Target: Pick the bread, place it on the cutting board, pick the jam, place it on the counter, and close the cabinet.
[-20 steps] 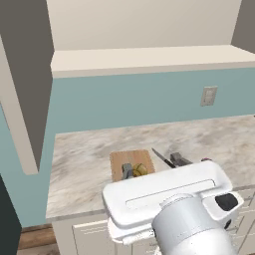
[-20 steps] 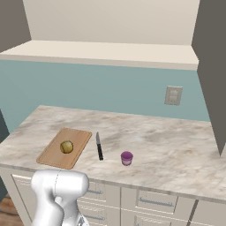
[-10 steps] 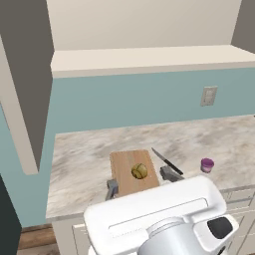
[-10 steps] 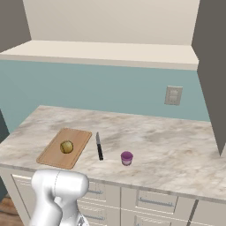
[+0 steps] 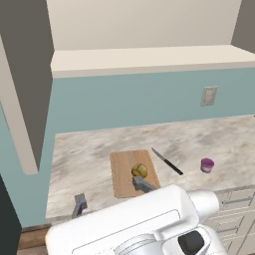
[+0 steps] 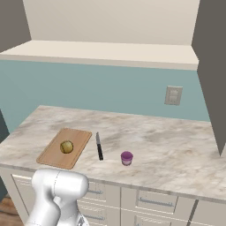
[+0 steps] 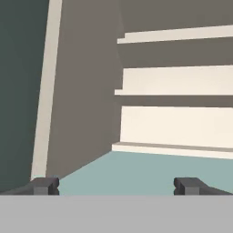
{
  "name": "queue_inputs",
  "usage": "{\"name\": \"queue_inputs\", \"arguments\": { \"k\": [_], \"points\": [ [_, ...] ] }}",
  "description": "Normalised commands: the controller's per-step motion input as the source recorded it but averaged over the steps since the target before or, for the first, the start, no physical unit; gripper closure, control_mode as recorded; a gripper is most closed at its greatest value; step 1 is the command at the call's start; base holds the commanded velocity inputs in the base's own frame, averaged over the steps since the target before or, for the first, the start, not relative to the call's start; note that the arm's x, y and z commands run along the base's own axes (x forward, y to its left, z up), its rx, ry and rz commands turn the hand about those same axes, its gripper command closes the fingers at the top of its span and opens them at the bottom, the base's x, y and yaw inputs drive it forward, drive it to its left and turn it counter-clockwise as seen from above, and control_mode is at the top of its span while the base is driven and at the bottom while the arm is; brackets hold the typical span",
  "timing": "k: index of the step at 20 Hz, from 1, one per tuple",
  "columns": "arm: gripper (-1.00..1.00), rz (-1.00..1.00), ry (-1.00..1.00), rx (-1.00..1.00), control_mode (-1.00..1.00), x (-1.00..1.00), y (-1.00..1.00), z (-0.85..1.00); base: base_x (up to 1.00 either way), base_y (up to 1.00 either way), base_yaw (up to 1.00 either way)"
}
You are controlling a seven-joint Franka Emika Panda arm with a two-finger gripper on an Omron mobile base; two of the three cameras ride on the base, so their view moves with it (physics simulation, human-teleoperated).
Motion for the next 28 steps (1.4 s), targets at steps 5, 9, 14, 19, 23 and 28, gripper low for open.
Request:
{"name": "queue_inputs", "arguments": {
  "k": [5, 9, 14, 19, 23, 28],
  "points": [
    [-1.0, 0.05, 0.0, 0.0, -1.0, -0.12, 0.35, 0.01, 0.0, 0.0, 0.0],
    [-1.0, 0.03, 0.0, 0.0, -1.0, -0.06, 0.27, 0.0, 0.0, 0.0, 0.0],
    [-1.0, 0.03, 0.0, 0.0, -1.0, -0.08, 0.25, 0.01, 0.0, 0.0, 0.0],
    [-1.0, 0.02, 0.0, 0.0, -1.0, -0.1, 0.25, 0.01, 0.0, 0.0, 0.0],
    [-1.0, 0.01, 0.0, 0.0, -1.0, -0.04, 0.23, 0.0, 0.0, 0.0, 0.0],
    [-1.0, 0.0, 0.0, 0.0, -1.0, 0.0, 0.17, 0.0, 0.0, 0.0, 0.0]
  ]
}}
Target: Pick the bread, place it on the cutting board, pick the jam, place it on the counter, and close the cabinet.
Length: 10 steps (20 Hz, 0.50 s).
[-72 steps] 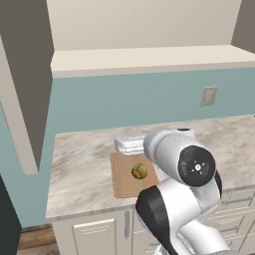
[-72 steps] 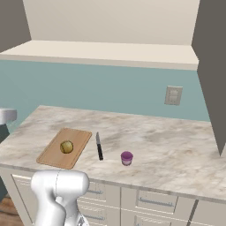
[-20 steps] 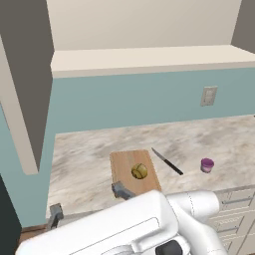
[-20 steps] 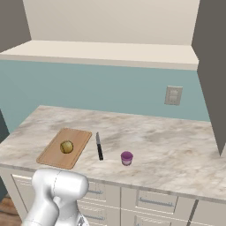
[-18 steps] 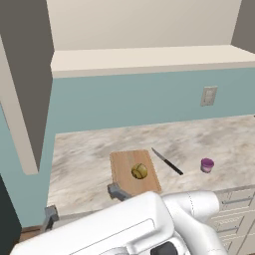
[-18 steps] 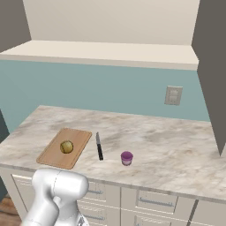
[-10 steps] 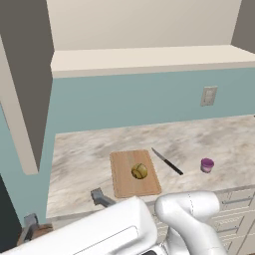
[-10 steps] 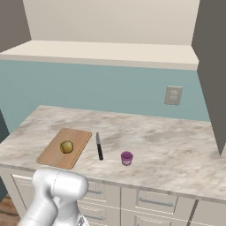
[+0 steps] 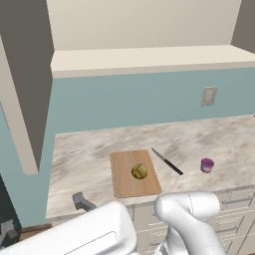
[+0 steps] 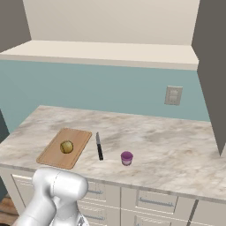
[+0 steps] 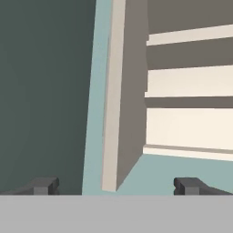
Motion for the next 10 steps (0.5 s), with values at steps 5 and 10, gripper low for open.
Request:
{"name": "queue_inputs", "arguments": {
  "k": [5, 10],
  "points": [
    [-1.0, 0.0, 0.0, 0.0, -1.0, 0.0, 0.17, 0.0, 0.0, 0.0, 0.0],
    [-1.0, 0.0, 0.0, 0.0, -1.0, 0.0, 0.2, 0.0, 0.0, 0.0, 0.0]
  ]
}}
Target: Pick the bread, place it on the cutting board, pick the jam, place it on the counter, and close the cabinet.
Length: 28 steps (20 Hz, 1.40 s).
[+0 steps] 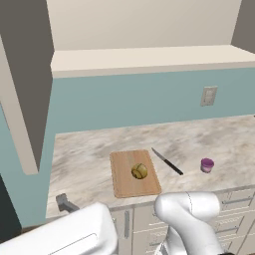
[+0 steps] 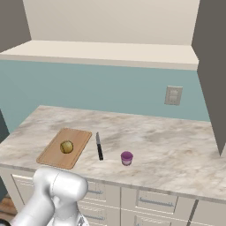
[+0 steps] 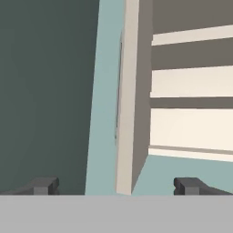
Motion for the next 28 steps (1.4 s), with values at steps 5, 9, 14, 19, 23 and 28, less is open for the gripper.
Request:
{"name": "queue_inputs", "arguments": {
  "k": [5, 9, 14, 19, 23, 28],
  "points": [
    [-1.0, -0.02, 0.0, 0.0, -1.0, 0.0, 0.22, 0.0, 0.0, 0.0, 0.0],
    [-1.0, -0.06, 0.0, 0.0, -1.0, 0.03, 0.19, 0.0, 0.0, 0.0, 0.0],
    [-1.0, -0.1, 0.0, 0.0, -1.0, 0.1, 0.13, 0.0, 0.0, 0.0, 0.0],
    [-1.0, -0.11, 0.0, 0.0, -1.0, 0.19, 0.05, 0.0, 0.0, 0.0, 0.0],
    [-1.0, -0.11, 0.0, 0.0, -1.0, 0.29, 0.02, 0.0, 0.0, 0.0, 0.0],
    [-1.0, -0.1, 0.0, 0.0, -1.0, 0.26, 0.03, 0.0, 0.0, 0.0, 0.0]
  ]
}}
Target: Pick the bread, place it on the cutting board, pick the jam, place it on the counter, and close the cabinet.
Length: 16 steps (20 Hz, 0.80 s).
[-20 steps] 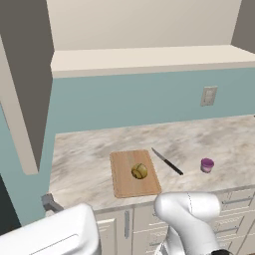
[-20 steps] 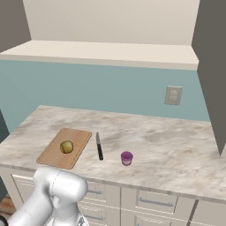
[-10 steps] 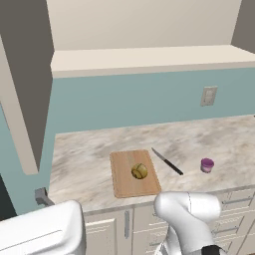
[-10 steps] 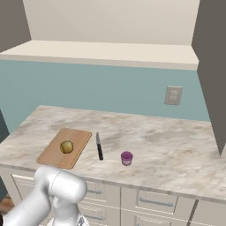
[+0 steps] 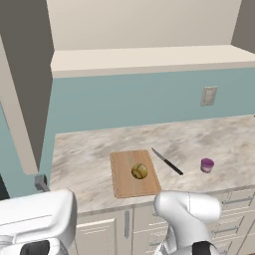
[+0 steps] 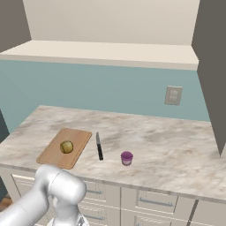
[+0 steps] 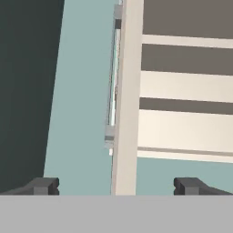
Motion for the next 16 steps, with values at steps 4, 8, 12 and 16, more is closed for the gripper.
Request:
{"name": "queue_inputs", "arguments": {
  "k": [4, 8, 12, 16],
  "points": [
    [-1.0, -0.1, -0.03, 0.0, -1.0, 0.09, 0.08, 0.0, 0.0, 0.0, 0.0],
    [-1.0, -0.09, -0.05, 0.0, -1.0, 0.02, 0.08, 0.0, 0.0, 0.0, 0.0],
    [-1.0, -0.09, -0.04, 0.0, -1.0, 0.09, 0.08, 0.0, 0.0, 0.0, 0.0],
    [-1.0, -0.1, -0.03, 0.0, -1.0, 0.18, 0.06, 0.0, 0.0, 0.0, 0.0]
  ]
}}
